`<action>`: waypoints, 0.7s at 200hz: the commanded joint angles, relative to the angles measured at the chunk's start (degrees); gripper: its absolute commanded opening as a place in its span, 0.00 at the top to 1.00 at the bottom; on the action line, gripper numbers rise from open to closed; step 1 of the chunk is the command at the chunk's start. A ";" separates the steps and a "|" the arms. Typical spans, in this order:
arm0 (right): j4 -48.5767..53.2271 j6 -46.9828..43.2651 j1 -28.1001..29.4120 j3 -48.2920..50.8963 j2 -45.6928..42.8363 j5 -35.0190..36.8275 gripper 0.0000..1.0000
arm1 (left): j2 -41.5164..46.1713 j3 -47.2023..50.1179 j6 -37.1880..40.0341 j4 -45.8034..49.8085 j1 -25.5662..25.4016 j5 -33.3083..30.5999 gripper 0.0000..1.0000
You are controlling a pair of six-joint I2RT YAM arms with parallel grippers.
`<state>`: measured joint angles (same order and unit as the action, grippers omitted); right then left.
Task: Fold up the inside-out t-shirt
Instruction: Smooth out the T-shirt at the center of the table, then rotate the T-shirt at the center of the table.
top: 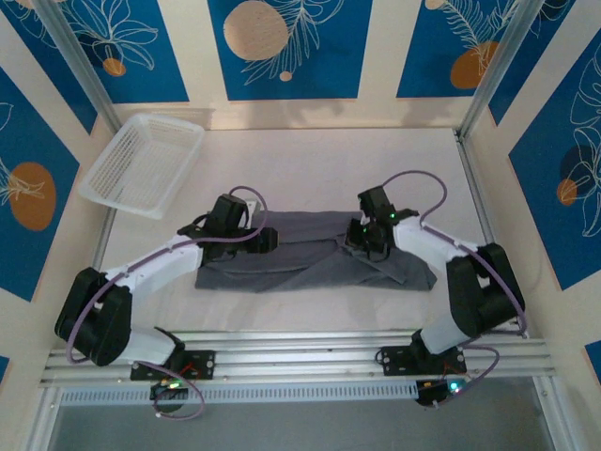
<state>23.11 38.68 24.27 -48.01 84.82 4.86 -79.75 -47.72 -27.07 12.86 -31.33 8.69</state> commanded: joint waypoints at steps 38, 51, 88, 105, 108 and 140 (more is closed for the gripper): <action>4.31 1.80 -2.94 5.43 -13.98 -4.98 0.32 | -1.60 0.40 -5.93 2.09 -1.25 -6.40 0.27; 3.42 2.19 -9.31 4.97 -13.21 -5.36 0.43 | -3.37 -1.72 -10.85 5.76 -1.25 -13.40 0.45; -0.58 3.57 -19.99 4.47 -4.46 -0.75 0.93 | -11.93 -8.76 -20.87 13.18 -1.25 -25.72 1.00; -1.37 2.80 -20.99 3.96 -1.21 -0.74 0.99 | -16.02 -11.43 -22.61 13.26 -1.20 -28.25 1.00; -1.40 2.52 -20.94 3.84 -0.64 -0.73 1.00 | -16.75 -11.91 -22.88 13.33 -1.17 -28.59 1.00; -0.79 -0.55 -20.08 1.75 5.44 -4.59 1.00 | -24.51 -18.06 -22.67 12.86 -1.01 -30.16 1.00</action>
<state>22.11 40.69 3.42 -43.51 87.05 2.74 -100.01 -61.08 -47.72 24.01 -32.05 -17.21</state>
